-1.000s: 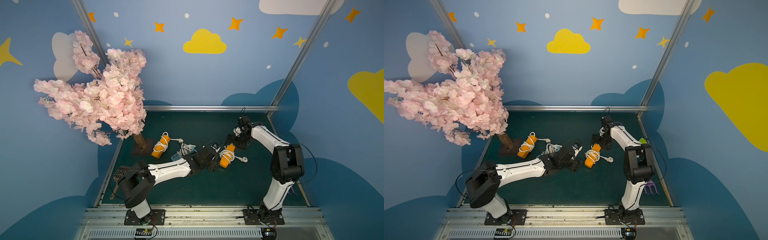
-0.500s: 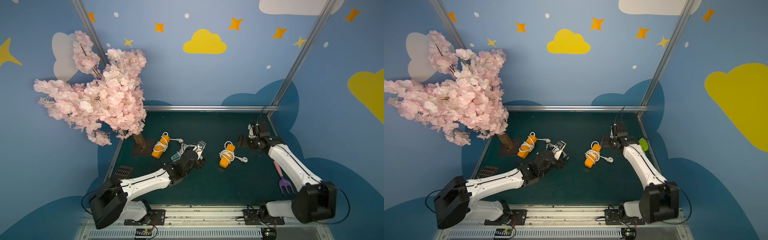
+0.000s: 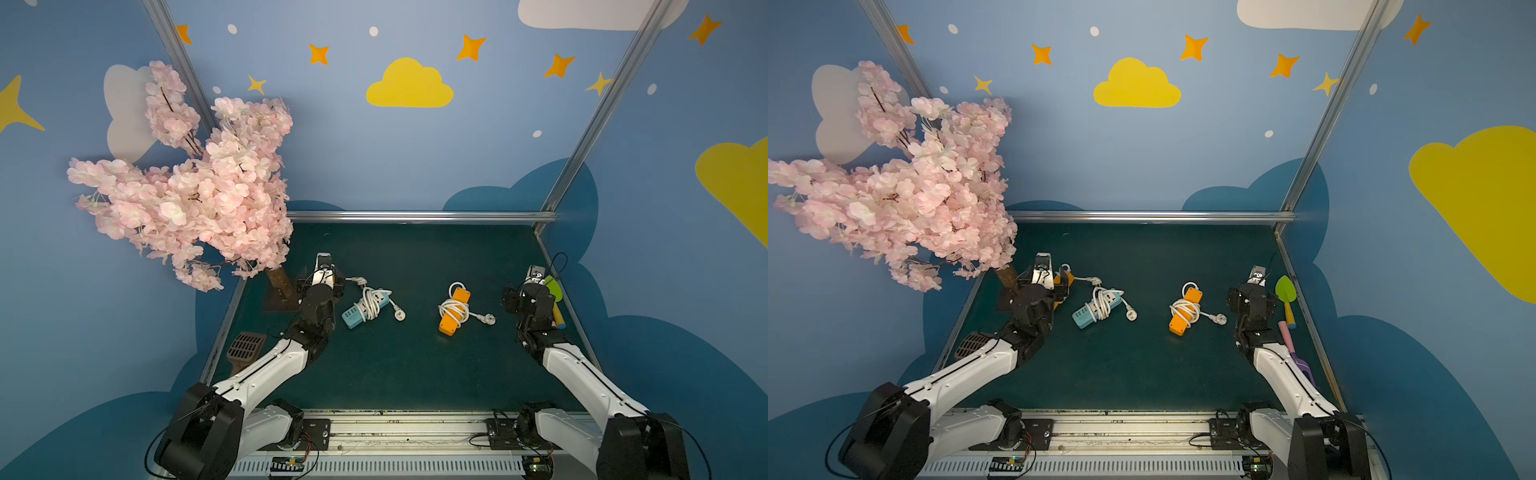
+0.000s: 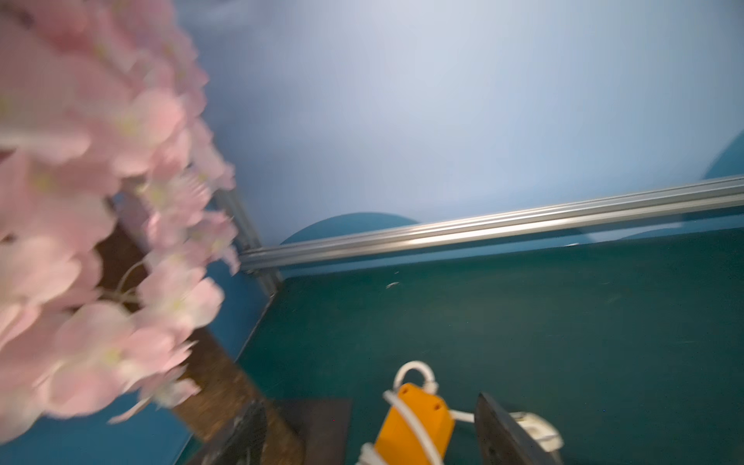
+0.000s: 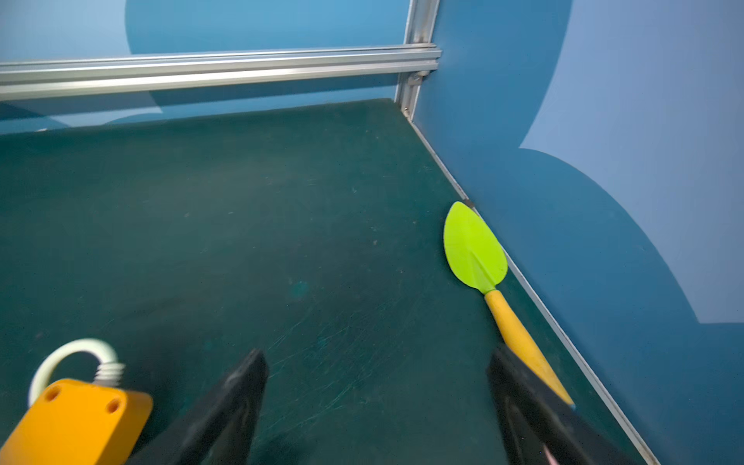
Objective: Wrap the cord around the power strip
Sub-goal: Reset both arms
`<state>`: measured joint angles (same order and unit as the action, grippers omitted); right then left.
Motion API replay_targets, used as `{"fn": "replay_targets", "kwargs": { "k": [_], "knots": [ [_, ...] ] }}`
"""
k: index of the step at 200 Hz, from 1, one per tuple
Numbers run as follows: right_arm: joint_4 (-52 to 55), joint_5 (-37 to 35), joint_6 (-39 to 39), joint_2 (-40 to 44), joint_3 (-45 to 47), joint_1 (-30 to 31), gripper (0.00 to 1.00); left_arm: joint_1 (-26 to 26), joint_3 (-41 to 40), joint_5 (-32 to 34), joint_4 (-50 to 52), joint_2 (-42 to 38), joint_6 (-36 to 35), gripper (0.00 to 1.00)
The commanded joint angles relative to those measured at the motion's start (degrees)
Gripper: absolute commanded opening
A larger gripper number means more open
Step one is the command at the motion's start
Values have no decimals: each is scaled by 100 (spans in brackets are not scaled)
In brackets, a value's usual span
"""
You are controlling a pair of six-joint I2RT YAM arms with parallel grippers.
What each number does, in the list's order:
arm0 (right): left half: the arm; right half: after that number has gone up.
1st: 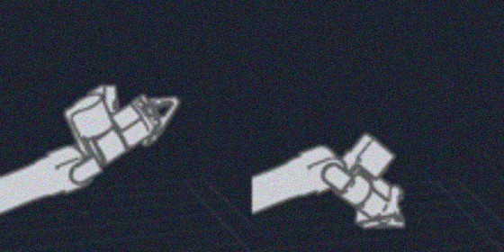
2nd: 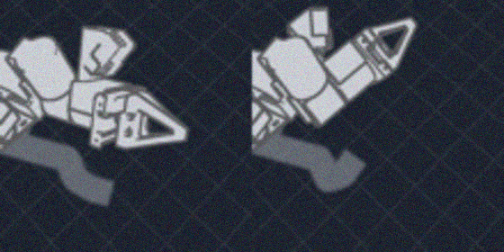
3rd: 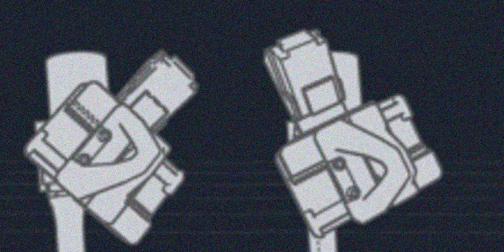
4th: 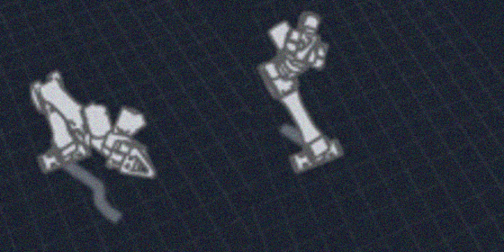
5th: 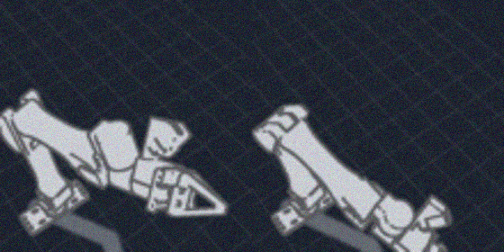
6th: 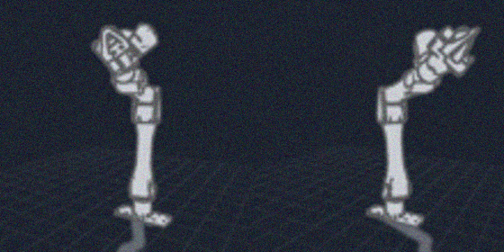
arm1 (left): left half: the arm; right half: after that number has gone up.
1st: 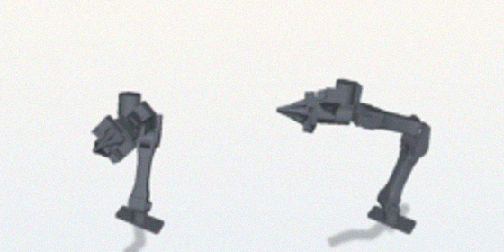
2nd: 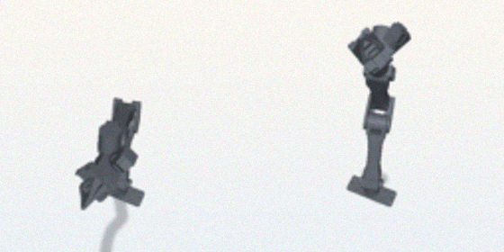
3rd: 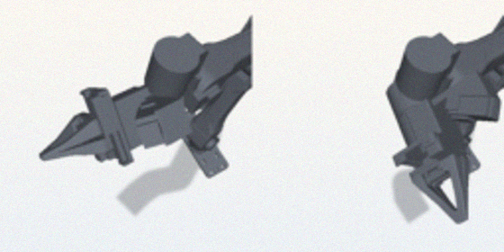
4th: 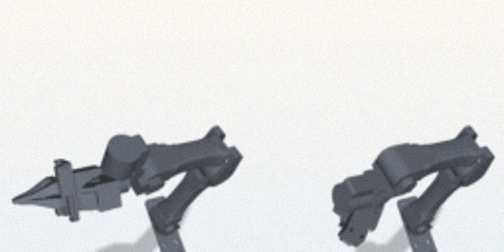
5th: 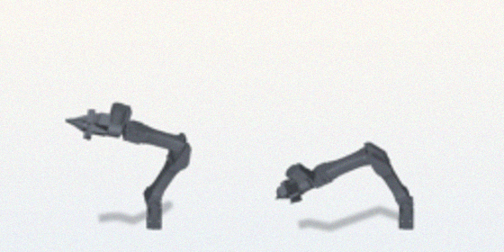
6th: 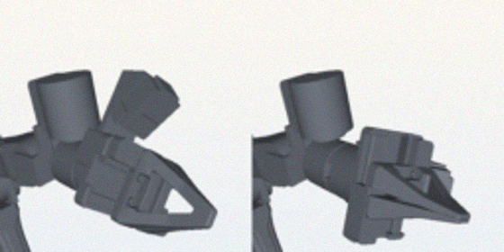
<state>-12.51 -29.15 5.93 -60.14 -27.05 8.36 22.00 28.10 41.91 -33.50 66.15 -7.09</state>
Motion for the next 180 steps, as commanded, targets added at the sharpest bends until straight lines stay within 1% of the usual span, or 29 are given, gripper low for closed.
{"fn": "replay_targets", "kwargs": {
  "k": [1, 28, 44, 56, 77, 87, 100, 103, 110, 120, 133, 151, 167, 180],
  "knots": [
    [-747, -189, 29, -105, 393, -91, 86, -405, -373, 283, -78, 102, 333, 82],
    [-733, 65, 91, -347, 369, -159, 85, -587, -675, 182, -413, 264, 314, 82],
    [-699, 246, -11, -358, 351, -194, 85, -763, -824, -135, -524, 307, 474, 82],
    [-772, 281, -55, -414, 365, -213, 85, -944, -931, -546, -627, 374, 631, 82],
    [-1313, 348, -118, -633, 538, -234, 85, -1190, -1019, -995, -937, 712, 803, 83],
    [-1556, 487, -148, -689, 620, -241, 85, -1273, -985, -1228, -1104, 1007, 823, 83],
    [-1894, 623, -191, -816, 674, -253, 85, -1303, -975, -1557, -1581, 1311, 635, 83],
    [-1953, 674, -187, -859, 680, -257, 85, -1313, -962, -1679, -1623, 1363, 566, 83],
    [-2013, 792, -209, -986, 657, -283, 85, -1319, -887, -1738, -1634, 1469, 480, 83],
    [-2116, 864, -247, -1174, 636, -283, 85, -1396, -878, -1885, -1793, 1630, 457, 84],
    [-2573, 1005, -273, -1370, 773, -290, 86, -1515, -941, -2143, -2160, 1849, 463, 84],
    [-3243, 1158, -316, -1588, 979, -291, 86, -1615, -955, -2298, -2413, 2097, 491, 84],
    [-3359, 1415, -442, -1628, 1039, -291, 86, -1693, -953, -2428, -2239, 2035, 602, 85],
    [-3642, 1541, -507, -1806, 1119, -287, 86, -1744, -1027, -2444, -2403, 2111, 689, 85]
  ]
}}
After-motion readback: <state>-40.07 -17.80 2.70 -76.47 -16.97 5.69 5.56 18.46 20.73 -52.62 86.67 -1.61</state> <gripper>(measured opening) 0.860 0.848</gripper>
